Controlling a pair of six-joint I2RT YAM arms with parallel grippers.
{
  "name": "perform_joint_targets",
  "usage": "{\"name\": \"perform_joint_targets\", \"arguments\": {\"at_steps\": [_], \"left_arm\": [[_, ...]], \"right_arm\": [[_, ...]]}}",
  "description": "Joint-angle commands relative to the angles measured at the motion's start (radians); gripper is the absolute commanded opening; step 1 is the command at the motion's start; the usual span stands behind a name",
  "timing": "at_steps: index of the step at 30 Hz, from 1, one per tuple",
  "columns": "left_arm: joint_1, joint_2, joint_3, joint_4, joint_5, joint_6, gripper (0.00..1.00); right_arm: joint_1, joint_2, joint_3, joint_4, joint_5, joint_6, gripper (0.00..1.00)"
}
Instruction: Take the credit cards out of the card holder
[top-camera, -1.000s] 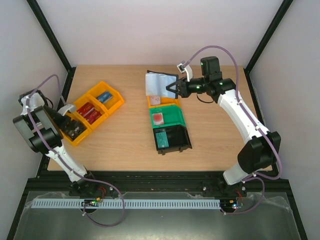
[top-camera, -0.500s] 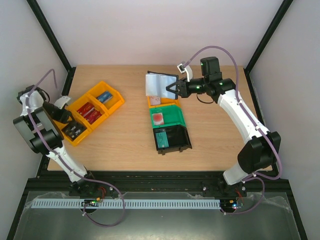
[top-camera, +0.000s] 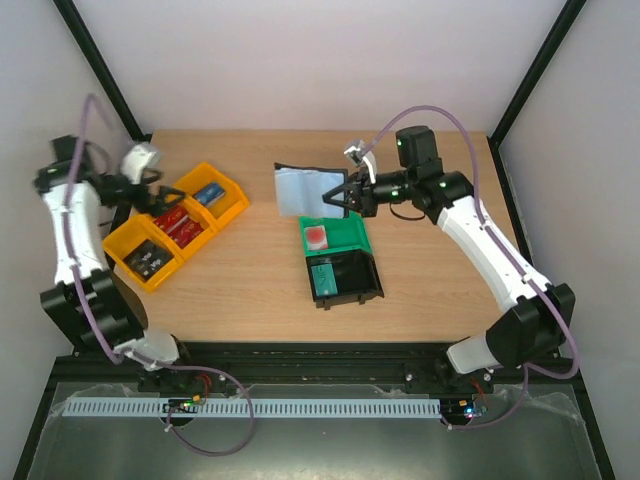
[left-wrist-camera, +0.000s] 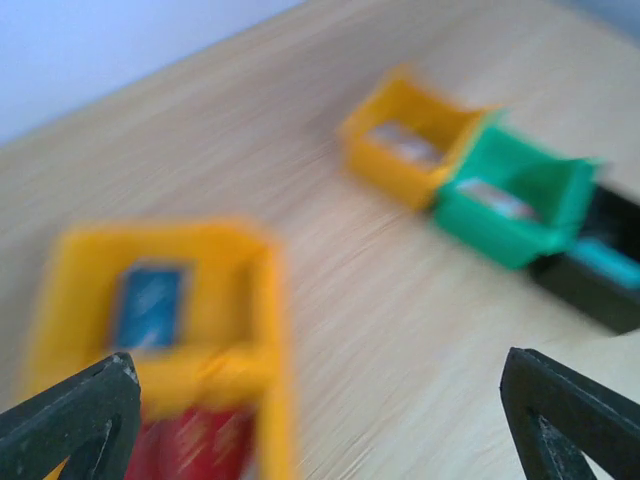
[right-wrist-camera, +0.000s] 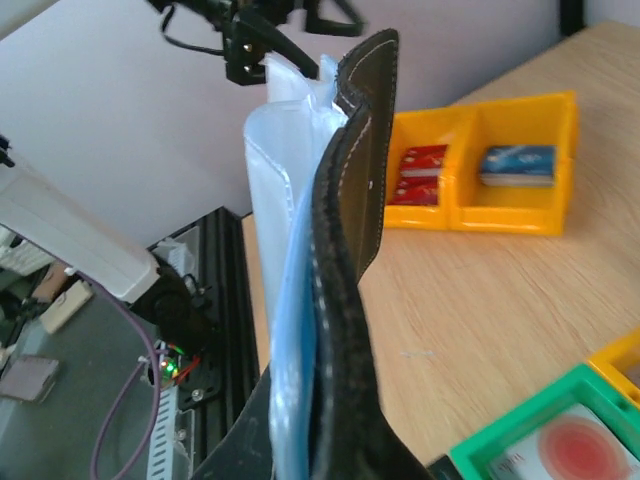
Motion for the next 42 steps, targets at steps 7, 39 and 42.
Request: {"name": "perform_joint_targets", "arguments": {"at_steps": [7, 39, 42], "left_arm": [[-0.567, -0.297, -0.129, 0.027, 0.422, -0.204, 0.99], [-0.538, -0.728, -0.502, 0.329, 0.609, -0.462, 0.02], [-0.538, -0.729, -0.502, 0.320, 0.609, -0.443, 0.02]], "right_arm": [[0.170, -0.083, -0.065, 0.269, 0.070, 0.046, 0.02], [0.344, -0.138, -0.066, 0.293, 0.198, 0.062, 0.44], [0.350, -0.143, -0.096, 0.360, 0.228, 0.120, 0.42]]}}
